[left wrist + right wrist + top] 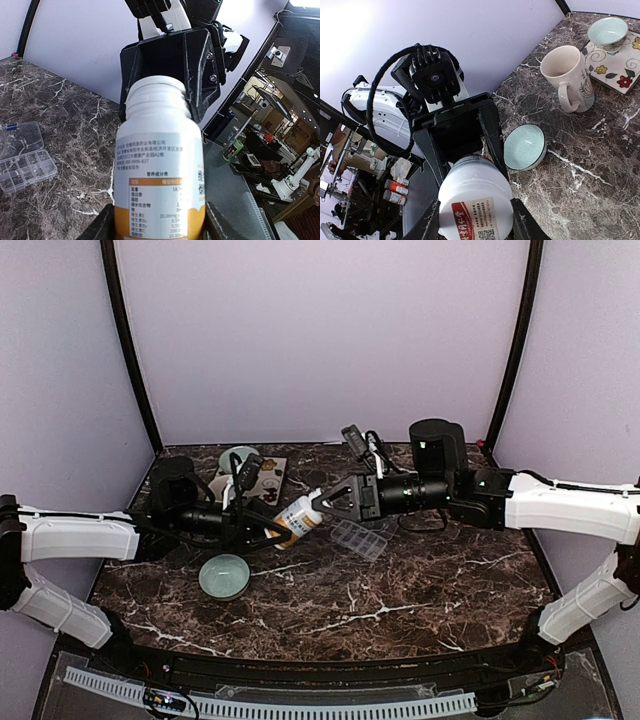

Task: Sort the pills into containers
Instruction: Pass from the right arm to the left

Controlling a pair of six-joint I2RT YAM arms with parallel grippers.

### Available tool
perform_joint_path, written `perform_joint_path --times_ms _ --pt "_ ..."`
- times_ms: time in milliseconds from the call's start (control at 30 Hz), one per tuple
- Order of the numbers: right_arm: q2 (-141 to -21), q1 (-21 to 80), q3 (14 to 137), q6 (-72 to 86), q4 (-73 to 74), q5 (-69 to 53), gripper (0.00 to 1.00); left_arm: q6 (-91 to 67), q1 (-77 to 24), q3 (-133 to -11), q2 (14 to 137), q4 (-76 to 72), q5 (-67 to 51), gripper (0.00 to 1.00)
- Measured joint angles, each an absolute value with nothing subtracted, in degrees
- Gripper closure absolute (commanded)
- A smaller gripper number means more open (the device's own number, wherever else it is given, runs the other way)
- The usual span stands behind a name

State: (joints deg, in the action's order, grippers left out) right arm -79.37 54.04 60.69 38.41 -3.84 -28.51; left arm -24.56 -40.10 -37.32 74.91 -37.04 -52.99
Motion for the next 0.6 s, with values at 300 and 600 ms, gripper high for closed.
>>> perform_joint_path --times_ms 300,600 --pt "-79.35 54.39 61.56 34.37 -1.83 -26.59 0.59 -20.14 -40.07 -38.94 74.78 -32.80 -51.86 0.89" --pt "-79.07 54.72 63.96 30.55 2.28 -23.11 0.54 -16.73 -40.29 -40.47 74.02 -29.54 -48.95 0.90"
